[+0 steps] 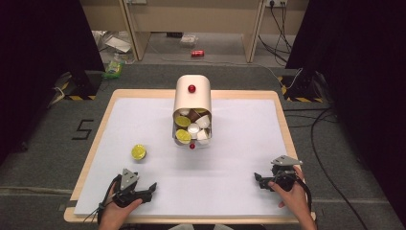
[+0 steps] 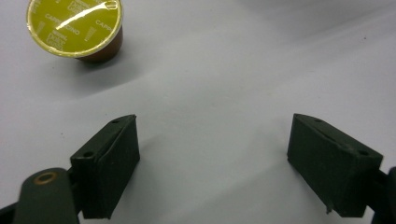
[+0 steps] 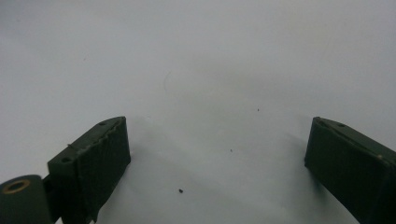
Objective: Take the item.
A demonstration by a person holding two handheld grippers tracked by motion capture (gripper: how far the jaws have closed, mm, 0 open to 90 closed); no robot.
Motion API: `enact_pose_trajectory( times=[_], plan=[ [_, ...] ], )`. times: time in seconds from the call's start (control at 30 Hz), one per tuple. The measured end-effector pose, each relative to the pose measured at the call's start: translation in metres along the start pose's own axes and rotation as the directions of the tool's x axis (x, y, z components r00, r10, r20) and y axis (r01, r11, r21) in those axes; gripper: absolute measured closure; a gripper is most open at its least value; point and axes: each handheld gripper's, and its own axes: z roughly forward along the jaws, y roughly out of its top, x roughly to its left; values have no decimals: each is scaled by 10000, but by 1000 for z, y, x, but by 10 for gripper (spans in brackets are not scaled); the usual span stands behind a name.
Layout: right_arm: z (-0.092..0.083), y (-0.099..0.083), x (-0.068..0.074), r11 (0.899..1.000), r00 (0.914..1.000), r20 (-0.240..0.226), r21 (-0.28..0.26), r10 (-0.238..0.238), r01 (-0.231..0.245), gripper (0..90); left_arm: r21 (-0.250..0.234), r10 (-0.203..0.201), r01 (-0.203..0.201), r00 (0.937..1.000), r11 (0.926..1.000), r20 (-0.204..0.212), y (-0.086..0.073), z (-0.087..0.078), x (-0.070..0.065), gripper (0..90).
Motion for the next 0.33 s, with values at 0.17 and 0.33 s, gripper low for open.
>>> enact_pose_trajectory(
  times=[0.17,0.33],
  plan=[
    [0,0,0,10000,10000,-2,0,1,-1,72,28,2,-2,10000,10000,2,0,0,0,161],
    [0,0,0,10000,10000,-1,0,1,-1,72,33,-1,1,10000,10000,9,0,0,0,161]
  ],
)
